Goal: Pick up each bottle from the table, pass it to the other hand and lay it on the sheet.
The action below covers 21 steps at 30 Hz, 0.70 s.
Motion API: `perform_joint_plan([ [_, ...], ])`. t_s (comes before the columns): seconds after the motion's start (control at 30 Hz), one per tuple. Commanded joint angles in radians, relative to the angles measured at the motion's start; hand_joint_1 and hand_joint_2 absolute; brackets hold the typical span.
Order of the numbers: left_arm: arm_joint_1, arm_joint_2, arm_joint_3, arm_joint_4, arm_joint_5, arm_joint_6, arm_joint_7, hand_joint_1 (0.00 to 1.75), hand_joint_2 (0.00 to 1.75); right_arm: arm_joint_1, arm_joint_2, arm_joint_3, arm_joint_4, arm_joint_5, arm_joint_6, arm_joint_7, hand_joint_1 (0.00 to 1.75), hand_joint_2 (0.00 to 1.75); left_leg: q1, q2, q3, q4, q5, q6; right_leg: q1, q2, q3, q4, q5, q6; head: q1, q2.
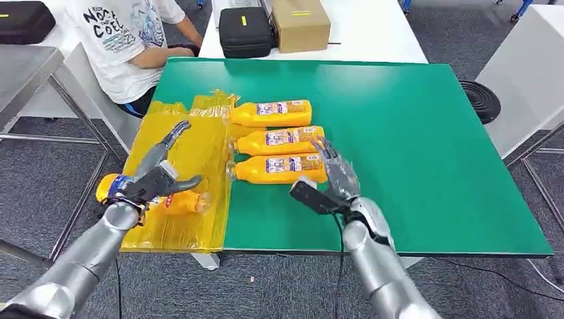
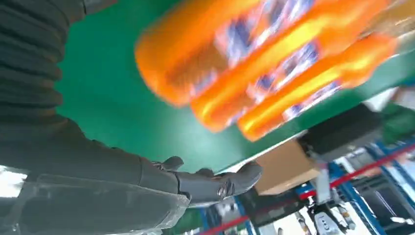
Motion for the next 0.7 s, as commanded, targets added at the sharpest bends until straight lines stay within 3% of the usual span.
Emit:
perform_joint_plan([
  [0.03, 0.116, -0.121, 0.179, -0.116, -0.048, 0.017, 0.018, 0.00, 1.75, -0.320, -0.051, 0.049, 0.464, 0.073, 0.025, 0.062, 0.00, 1.75, 0.000, 0.002, 0.003, 0.000, -0.001, 0.001, 0.001, 0.001, 0.003, -0.001, 0.000, -0.001, 0.000, 0.000],
  [0.4, 0.141, -0.129, 0.231, -0.130, -0.078, 0.015, 0.035, 0.00, 1.75, -0.364, -0.013, 0.092, 0.539, 0.099, 0.105, 0.087, 0.00, 1.75, 0.001, 0.001, 0.002, 0.000, -0.001, 0.001, 0.001, 0.001, 0.002, 0.000, -0.001, -0.001, -0.001, 0.000],
  [0.7, 0.128, -0.142, 0.238, -0.123, -0.101, 0.020, 0.058, 0.00, 1.75, -0.362, 0.020, 0.119, 0.556, 0.087, 0.166, 0.041, 0.00, 1.75, 0.001, 0.000, 0.002, 0.000, -0.001, 0.001, 0.001, 0.000, 0.003, 0.000, -0.001, -0.001, -0.001, 0.000],
])
